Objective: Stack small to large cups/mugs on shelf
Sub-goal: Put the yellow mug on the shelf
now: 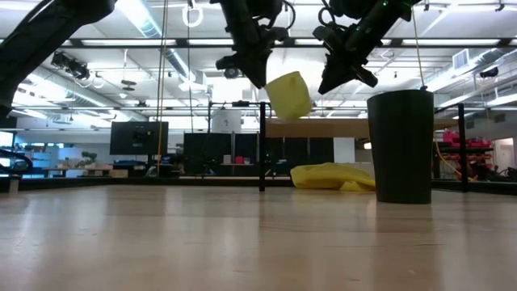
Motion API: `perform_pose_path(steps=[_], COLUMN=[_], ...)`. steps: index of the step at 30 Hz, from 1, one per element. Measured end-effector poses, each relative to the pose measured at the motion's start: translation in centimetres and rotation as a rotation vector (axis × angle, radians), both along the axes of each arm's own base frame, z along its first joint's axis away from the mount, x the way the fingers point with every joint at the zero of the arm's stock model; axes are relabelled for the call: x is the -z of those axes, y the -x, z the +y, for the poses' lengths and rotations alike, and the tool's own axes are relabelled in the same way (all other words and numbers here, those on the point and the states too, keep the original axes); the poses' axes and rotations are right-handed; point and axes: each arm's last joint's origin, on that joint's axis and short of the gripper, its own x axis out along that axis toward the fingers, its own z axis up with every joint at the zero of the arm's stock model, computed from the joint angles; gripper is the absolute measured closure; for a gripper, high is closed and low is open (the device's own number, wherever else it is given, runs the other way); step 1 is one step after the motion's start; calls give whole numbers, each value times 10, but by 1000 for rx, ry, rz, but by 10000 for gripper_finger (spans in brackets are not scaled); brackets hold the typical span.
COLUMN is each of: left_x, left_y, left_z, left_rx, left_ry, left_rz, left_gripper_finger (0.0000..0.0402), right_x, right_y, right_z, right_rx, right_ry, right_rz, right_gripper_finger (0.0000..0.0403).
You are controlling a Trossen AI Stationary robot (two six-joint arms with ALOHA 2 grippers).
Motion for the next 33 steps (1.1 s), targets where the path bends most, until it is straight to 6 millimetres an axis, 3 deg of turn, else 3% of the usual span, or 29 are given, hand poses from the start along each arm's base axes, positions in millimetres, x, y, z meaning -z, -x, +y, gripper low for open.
perform_pose_path(steps=[11, 33], left_x=[-8, -6], left_y=[-9, -12], left_z=[3, -17], left_rx=[7, 46], left_ry=[-51, -43], left_rz=[-115, -59], left_gripper_finger=[347, 353], right_x=[0, -3], right_y=[0, -2], right_z=[0, -3], right_rx=[-1, 19], right_ry=[1, 5], right_rz=[-1, -44], right_gripper_finger=[403, 403])
